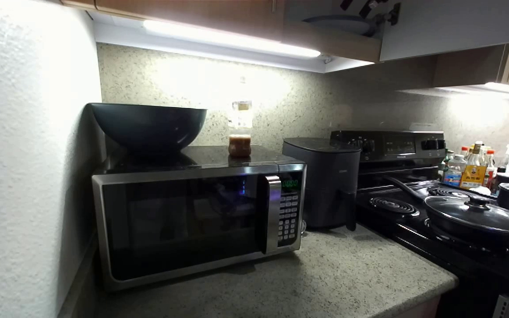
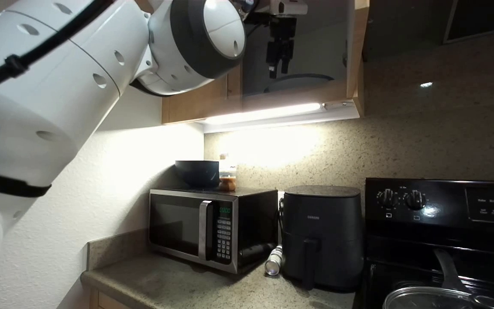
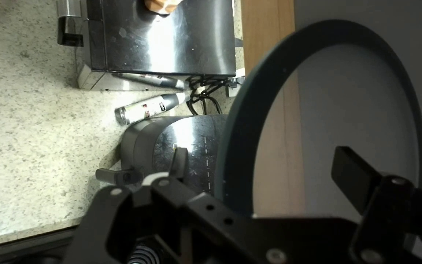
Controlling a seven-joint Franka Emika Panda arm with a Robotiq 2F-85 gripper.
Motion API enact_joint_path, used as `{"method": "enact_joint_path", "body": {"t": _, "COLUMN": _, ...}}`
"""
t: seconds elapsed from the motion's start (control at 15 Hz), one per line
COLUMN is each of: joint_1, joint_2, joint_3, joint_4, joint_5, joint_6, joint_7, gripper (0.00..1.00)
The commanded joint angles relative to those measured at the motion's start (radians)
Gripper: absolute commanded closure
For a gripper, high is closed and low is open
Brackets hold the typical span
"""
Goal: Take the plastic object in the top cabinet and put it on the counter
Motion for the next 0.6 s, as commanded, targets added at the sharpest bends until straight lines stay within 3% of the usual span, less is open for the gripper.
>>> {"method": "enact_joint_path", "body": {"t": 0.0, "joint_1": -0.010, "joint_2": 0.016, "joint_3": 0.015, "joint_4": -0.023, "joint_5": 0.013, "joint_6": 0.080, "joint_7": 0.026, "gripper": 0.00}}
{"method": "enact_joint_path", "body": {"t": 0.47, "joint_1": -0.022, "joint_2": 0.043, "joint_3": 0.036, "joint_4": -0.026, "joint_5": 0.032, "joint_6": 0.117, "joint_7": 0.035, "gripper": 0.00}}
{"method": "enact_joint_path", "body": {"t": 0.53, "joint_1": -0.022, "joint_2": 0.046, "joint_3": 0.038, "joint_4": -0.025, "joint_5": 0.032, "joint_6": 0.121, "joint_7": 0.030, "gripper": 0.25}}
